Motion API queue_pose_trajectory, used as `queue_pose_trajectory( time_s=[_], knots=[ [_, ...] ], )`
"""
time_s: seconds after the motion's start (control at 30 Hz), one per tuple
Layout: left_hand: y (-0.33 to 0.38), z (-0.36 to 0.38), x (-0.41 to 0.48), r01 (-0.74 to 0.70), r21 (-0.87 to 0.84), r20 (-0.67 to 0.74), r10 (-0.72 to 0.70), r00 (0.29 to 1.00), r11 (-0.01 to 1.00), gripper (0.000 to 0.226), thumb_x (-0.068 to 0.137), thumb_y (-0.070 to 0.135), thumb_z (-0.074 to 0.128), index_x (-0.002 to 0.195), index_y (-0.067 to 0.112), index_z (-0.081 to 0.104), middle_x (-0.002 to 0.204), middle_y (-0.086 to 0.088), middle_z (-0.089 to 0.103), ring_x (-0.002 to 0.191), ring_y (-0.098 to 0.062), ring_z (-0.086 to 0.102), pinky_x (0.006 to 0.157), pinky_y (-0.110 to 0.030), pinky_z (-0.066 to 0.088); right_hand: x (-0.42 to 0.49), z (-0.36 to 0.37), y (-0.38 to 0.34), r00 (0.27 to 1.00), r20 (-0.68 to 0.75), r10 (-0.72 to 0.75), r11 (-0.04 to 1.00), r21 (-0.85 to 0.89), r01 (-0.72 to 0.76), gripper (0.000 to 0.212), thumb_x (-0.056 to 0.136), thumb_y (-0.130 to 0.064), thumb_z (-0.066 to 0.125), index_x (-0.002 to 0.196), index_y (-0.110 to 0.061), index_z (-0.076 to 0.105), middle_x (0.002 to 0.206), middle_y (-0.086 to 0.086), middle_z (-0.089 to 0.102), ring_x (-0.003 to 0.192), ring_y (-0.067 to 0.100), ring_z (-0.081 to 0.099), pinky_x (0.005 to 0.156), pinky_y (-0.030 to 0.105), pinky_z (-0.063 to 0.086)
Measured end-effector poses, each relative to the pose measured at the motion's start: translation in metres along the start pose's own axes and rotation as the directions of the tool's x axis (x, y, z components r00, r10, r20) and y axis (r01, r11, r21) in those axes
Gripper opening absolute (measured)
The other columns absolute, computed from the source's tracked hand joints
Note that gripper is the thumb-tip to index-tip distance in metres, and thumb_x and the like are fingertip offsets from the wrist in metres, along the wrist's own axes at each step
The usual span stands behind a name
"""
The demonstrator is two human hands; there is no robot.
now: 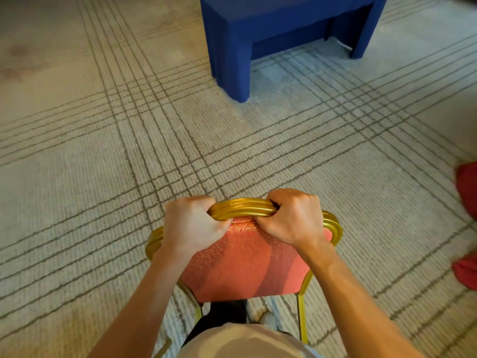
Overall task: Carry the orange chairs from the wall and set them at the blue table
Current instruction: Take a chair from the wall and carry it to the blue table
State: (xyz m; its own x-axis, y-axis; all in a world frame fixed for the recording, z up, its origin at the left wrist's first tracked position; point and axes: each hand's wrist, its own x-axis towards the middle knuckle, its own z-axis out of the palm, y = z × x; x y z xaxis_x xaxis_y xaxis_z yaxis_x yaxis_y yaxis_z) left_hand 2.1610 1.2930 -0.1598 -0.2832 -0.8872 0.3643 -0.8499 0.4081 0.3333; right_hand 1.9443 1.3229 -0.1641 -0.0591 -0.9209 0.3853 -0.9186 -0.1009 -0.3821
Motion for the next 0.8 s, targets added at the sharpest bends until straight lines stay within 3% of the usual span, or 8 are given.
queue_pose_trajectory(
  time_s=[0.27,0.4,0.6,0.8],
  knots=[
    [-0.048,0.035,0.128,-0.075,-0.081,0.009,0.075,0.997,0.994,0.065,0.060,0.050,0.092,0.051,0.022,0.034,0.044,0.005,0.043,0.040,-0.020,0.044,0.047,-0.023,0.026,0.121,0.034,0.015,0.994,0.045,0.101,0.994,-0.046,-0.099,0.035,0.066,-0.051,0.066,0.057,-0.020,0.053,0.055,-0.004,0.059,0.056,0.022,0.059,0.054,0.032,0.048],
    [-0.060,0.042,0.187,-0.144,-0.112,-0.014,0.144,0.990,0.983,0.060,0.062,0.058,0.082,0.050,0.020,0.038,0.046,0.002,0.049,0.042,-0.025,0.050,0.044,-0.027,0.031,0.167,0.040,0.023,0.995,-0.004,0.104,0.993,-0.048,-0.104,0.034,0.067,-0.050,0.062,0.056,-0.019,0.052,0.053,-0.005,0.056,0.053,0.021,0.058,0.051,0.032,0.047],
    [-0.065,0.062,0.265,-0.292,-0.140,-0.072,0.284,0.956,0.946,0.053,0.063,0.050,0.086,0.050,0.020,0.044,0.048,0.003,0.051,0.042,-0.023,0.051,0.043,-0.027,0.031,0.225,0.045,0.047,0.990,-0.081,0.113,0.992,-0.046,-0.117,0.033,0.070,-0.048,0.065,0.055,-0.027,0.043,0.051,-0.008,0.053,0.049,0.017,0.055,0.049,0.028,0.043],
    [-0.072,0.094,0.342,-0.300,-0.141,-0.080,0.291,0.953,0.943,0.063,0.060,0.045,0.095,0.053,0.026,0.035,0.046,0.005,0.049,0.040,-0.018,0.045,0.048,-0.022,0.024,0.297,0.065,0.086,0.990,-0.112,0.089,0.993,-0.065,-0.096,0.036,0.072,-0.049,0.066,0.054,-0.022,0.050,0.050,-0.007,0.053,0.048,0.018,0.055,0.049,0.028,0.042]
  ],
)
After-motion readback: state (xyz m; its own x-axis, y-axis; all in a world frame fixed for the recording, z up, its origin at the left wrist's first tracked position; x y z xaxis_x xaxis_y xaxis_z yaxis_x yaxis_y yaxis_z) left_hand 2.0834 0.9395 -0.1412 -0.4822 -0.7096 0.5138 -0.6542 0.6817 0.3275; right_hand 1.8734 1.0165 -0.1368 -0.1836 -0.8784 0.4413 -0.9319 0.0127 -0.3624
